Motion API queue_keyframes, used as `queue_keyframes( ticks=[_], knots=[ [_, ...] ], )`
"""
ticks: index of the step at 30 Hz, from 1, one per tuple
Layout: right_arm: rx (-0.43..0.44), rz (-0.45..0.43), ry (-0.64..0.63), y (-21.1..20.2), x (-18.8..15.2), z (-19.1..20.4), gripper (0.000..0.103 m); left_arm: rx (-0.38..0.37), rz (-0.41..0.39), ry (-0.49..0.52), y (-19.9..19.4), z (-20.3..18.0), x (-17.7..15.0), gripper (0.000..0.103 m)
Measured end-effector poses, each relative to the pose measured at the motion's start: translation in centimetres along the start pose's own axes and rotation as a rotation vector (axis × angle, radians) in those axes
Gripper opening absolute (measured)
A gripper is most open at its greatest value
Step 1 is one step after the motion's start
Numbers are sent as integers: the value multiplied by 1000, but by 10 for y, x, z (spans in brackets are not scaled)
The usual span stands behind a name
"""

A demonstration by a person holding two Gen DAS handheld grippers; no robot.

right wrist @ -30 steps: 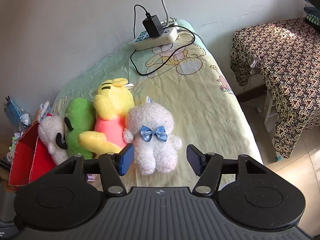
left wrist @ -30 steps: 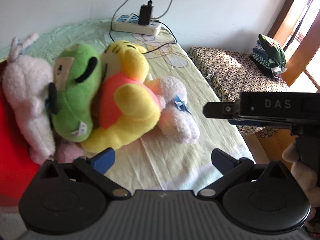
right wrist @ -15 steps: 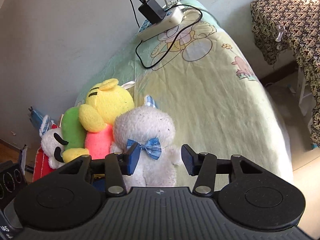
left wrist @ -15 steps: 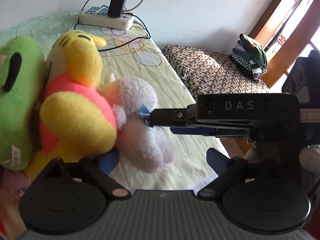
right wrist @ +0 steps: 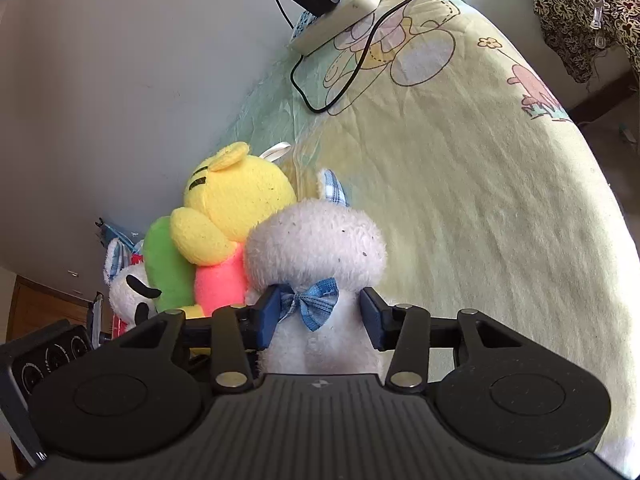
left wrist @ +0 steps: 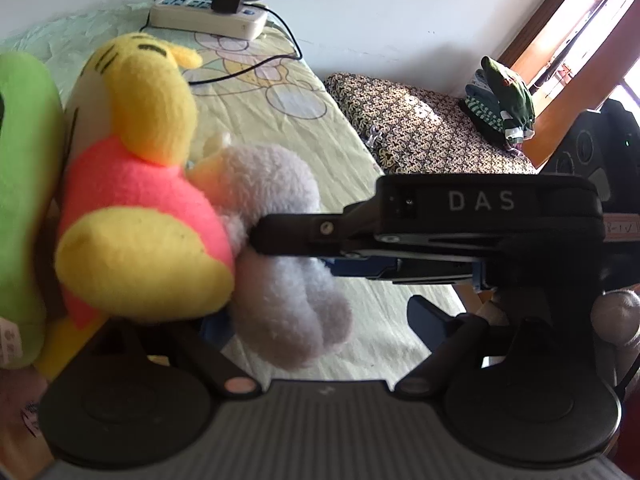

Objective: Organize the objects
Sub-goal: 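Grasp the white bunny with blue bow tie with the right gripper, then lift the bunny and carry it with the right gripper into the red box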

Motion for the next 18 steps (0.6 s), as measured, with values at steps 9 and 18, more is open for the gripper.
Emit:
queue_keyframes(
  ticks=[9,18],
  knots=[
    [-56,-40,-31,-39,-12,1,38,-75,46,30,-5,-21,-12,88],
    [-120,-41,-61,-76,-35,7,38,-122,85,174,-27,-57,-44,84]
  ],
)
Point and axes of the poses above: each gripper's, at about its wrist camera, not at the fingertips, and y roughly the way its jaws point, z to its left, x to its top, the point moved 2 cm from there along y, roughly the way its jaws point, and after that the axes turned 15 degrees about -z, right-handed, at the moved point
